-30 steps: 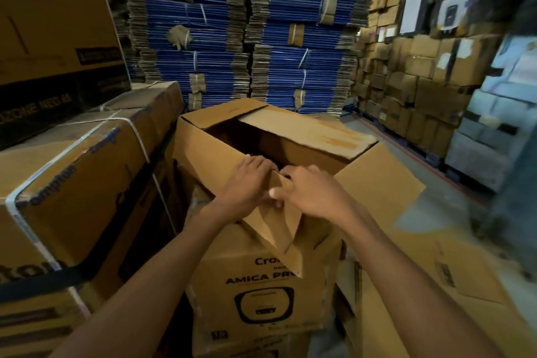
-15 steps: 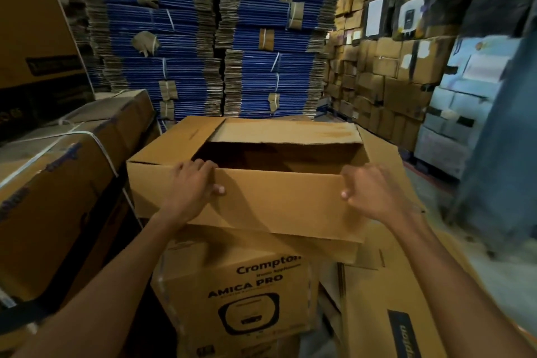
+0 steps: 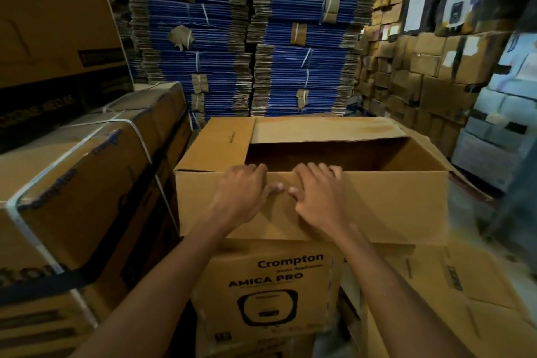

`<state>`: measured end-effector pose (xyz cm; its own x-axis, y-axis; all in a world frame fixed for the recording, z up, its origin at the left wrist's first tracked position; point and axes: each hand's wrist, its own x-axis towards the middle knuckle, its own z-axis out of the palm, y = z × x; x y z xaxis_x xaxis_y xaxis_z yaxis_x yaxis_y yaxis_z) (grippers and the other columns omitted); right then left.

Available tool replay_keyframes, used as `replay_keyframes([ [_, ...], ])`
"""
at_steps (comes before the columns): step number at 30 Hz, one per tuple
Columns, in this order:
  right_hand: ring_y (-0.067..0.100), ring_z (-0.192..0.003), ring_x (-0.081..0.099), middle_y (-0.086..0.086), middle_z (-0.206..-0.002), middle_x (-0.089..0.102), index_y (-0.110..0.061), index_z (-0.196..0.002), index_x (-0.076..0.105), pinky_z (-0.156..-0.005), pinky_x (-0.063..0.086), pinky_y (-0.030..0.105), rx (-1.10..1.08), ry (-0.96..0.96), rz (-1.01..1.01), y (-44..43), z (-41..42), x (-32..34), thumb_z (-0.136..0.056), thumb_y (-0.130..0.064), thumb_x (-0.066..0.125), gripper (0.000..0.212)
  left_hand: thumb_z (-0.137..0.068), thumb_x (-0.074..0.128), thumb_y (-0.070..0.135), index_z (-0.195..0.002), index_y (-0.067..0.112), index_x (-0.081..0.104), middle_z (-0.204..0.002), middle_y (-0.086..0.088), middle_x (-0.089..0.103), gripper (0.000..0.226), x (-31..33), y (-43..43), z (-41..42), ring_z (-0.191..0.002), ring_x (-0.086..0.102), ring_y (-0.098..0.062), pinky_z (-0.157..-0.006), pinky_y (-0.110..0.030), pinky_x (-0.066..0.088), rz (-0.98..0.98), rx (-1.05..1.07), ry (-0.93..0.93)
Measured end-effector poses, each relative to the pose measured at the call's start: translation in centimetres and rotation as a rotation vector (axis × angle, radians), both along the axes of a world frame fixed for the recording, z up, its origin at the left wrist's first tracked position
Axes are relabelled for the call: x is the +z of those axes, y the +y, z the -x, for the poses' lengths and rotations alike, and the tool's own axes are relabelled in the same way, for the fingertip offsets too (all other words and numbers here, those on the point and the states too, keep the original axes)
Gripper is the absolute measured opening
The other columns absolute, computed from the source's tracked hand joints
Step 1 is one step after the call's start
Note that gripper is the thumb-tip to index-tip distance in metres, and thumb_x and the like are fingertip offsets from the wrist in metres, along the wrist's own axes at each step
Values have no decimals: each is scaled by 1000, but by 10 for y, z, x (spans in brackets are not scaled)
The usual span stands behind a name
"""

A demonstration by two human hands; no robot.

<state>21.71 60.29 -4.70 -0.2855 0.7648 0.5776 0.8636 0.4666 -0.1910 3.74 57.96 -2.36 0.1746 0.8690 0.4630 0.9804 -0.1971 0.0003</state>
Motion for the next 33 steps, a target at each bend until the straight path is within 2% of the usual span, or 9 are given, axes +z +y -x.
replay_keyframes([
  [3,20,-100,55,-4,-103,63,-24,-113,61,-96,35,41,11,21,-70,3,-4,-9,-92,-39,65,26,-103,35,62,-101,18,63,-96,-4,67,52,16,-2,5,-94,62,-22,-85,-35,45,-20,39,109],
  [6,20,-100,55,-3,-104,64,-22,-115,62,-96,34,41,11,25,-77,6,-5,-10,-91,-39,68,29,-102,40,58,-117,16,65,-115,-10,68,51,34,2,12,-119,58,-25,-102,-40,46,-107,106,132],
  [10,22,-93,56,-2,-98,64,-19,-109,64,-88,31,39,30,62,-170,8,-8,-17,-88,-38,63,28,-98,49,41,-122,12,64,-124,-12,68,40,72,9,46,-139,43,-32,-123,-56,14,-233,251,228],
  [13,22,-91,57,-2,-97,64,-19,-107,64,-88,30,39,25,88,-220,6,-8,-21,-89,-41,59,29,-99,44,37,-106,14,66,-98,-11,72,33,89,9,81,-128,55,-34,-119,-67,-8,-131,488,206],
  [16,23,-92,57,0,-97,64,-18,-107,64,-90,32,41,27,98,-237,5,-8,-24,-90,-41,58,29,-102,34,58,-119,17,63,-101,-10,73,52,80,13,100,-130,54,-38,-114,-72,-16,141,725,171],
  [20,21,-92,55,-1,-98,64,-19,-108,64,-93,33,42,21,106,-216,2,-5,-23,-90,-43,57,31,-99,37,67,-128,14,56,-121,-12,68,64,47,23,99,-132,52,-40,-116,-73,-9,295,686,-43],
  [24,21,-91,55,0,-96,63,-19,-108,64,-93,32,41,18,107,-243,3,-6,-28,-90,-44,57,32,-91,43,77,-153,13,36,-156,-18,40,90,40,41,99,-144,35,-43,-117,-67,18,346,563,-215],
  [30,15,-76,54,-6,-81,61,-22,-91,64,-88,36,39,-36,149,-193,0,7,-13,-99,-46,45,32,-93,48,71,-158,16,26,-162,-15,33,88,22,47,100,-145,36,-40,-116,-61,29,235,552,-374],
  [33,10,-64,58,-9,-70,61,-24,-86,67,-87,48,36,-72,121,81,5,17,22,-105,-47,44,37,-95,55,61,-155,16,29,-159,-14,39,80,21,47,100,-141,41,-39,-113,-60,33,219,542,-366],
])
